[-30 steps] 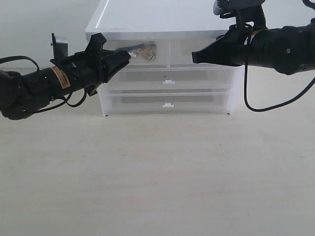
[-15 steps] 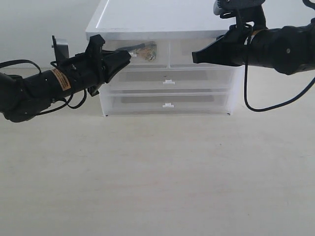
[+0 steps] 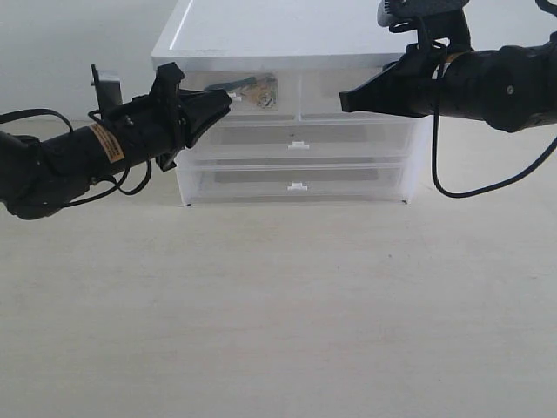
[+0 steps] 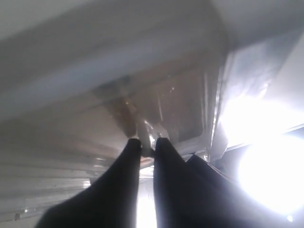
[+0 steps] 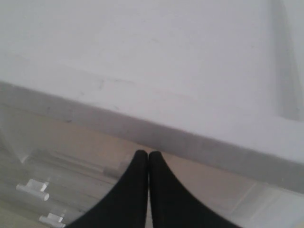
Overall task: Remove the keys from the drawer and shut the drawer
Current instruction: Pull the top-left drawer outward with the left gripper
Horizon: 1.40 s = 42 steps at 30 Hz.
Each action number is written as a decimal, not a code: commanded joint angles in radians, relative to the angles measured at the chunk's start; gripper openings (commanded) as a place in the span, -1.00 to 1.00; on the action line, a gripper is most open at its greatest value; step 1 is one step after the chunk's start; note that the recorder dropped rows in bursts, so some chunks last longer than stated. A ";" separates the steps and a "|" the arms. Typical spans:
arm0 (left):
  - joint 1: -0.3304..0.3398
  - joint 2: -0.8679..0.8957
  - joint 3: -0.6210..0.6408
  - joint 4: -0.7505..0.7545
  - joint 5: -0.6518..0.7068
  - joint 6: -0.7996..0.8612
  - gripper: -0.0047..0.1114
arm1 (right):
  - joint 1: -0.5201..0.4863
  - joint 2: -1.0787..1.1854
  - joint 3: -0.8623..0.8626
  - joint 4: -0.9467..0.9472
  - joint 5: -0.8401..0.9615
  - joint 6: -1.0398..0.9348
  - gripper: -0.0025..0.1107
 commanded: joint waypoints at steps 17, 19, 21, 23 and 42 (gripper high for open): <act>-0.009 -0.082 0.118 0.032 -0.119 0.051 -0.85 | -0.009 0.019 -0.028 0.009 -0.207 -0.006 -0.96; -0.009 -0.095 0.132 0.032 -0.119 0.056 -0.85 | -0.009 0.019 -0.028 0.009 -0.207 -0.006 -0.96; -0.009 -0.106 0.149 0.032 -0.119 0.065 -0.85 | -0.009 0.019 -0.028 0.009 -0.207 -0.006 -0.96; -0.009 -0.116 0.165 0.032 -0.119 0.078 -0.85 | -0.009 0.019 -0.028 0.009 -0.207 -0.006 -0.96; -0.009 -0.221 0.303 0.024 -0.119 0.140 -0.85 | -0.009 0.019 -0.028 0.009 -0.199 -0.006 -0.96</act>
